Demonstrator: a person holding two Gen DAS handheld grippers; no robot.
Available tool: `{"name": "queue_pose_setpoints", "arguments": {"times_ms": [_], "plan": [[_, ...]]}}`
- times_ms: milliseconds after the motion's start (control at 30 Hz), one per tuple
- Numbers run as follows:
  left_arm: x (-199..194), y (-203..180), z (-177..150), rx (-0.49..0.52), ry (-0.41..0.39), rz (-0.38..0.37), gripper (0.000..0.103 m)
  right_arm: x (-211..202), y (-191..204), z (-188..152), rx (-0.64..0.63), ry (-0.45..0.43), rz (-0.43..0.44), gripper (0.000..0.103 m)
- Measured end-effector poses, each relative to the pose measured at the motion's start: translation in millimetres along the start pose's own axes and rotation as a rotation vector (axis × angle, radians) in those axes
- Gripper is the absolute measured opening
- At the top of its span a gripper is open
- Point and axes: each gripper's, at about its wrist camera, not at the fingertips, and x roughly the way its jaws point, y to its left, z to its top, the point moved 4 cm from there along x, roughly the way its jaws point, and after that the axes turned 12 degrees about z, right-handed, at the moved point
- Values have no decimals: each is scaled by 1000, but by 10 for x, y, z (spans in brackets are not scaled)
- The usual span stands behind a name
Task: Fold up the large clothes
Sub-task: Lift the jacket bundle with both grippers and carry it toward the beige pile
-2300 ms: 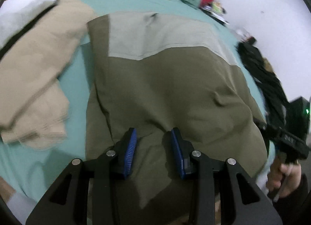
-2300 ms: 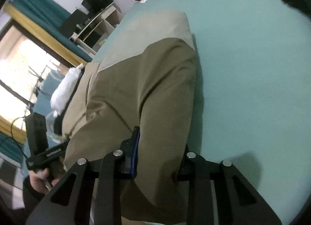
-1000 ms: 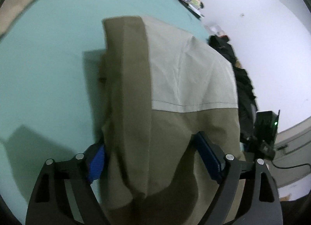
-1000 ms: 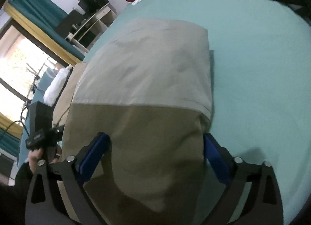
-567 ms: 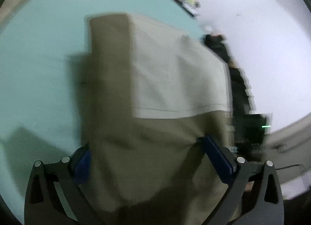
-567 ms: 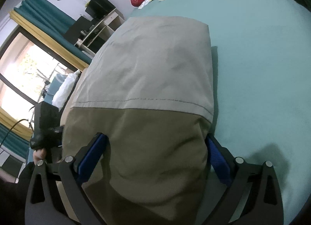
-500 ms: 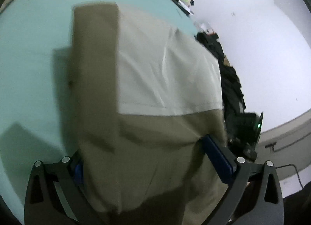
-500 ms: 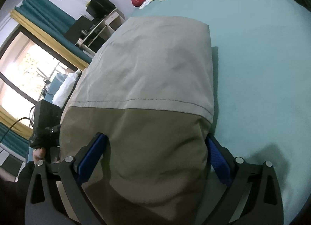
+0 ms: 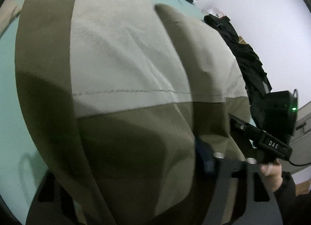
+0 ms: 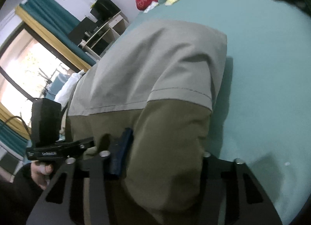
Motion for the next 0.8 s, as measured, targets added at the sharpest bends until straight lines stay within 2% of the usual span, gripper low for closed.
{"name": "queue_pose_setpoints", "arguments": {"times_ms": [33,100,233,400,567,800], "plan": [[-21,-77,-29,12,-16,13,48,-31,71,-10,-20,-16,-16,38],[-117,-166,-55,37,-50,38,39,-98,181,-21,-44,-45,-29,33],[-214,-215,25,4,-79,18,30,-303,399,-57,-98,-109,-45,28],[-454,-323,29,17,-131,8,28,-549,618,-99,-160,-175,-50,27],[-864,-412,145,53,-225,14,28,-753,929,-14,-230,-244,-37,27],[-1387,-196,427,54,-339,33,28,-588,1387,280,-307,-306,8,27]]}}
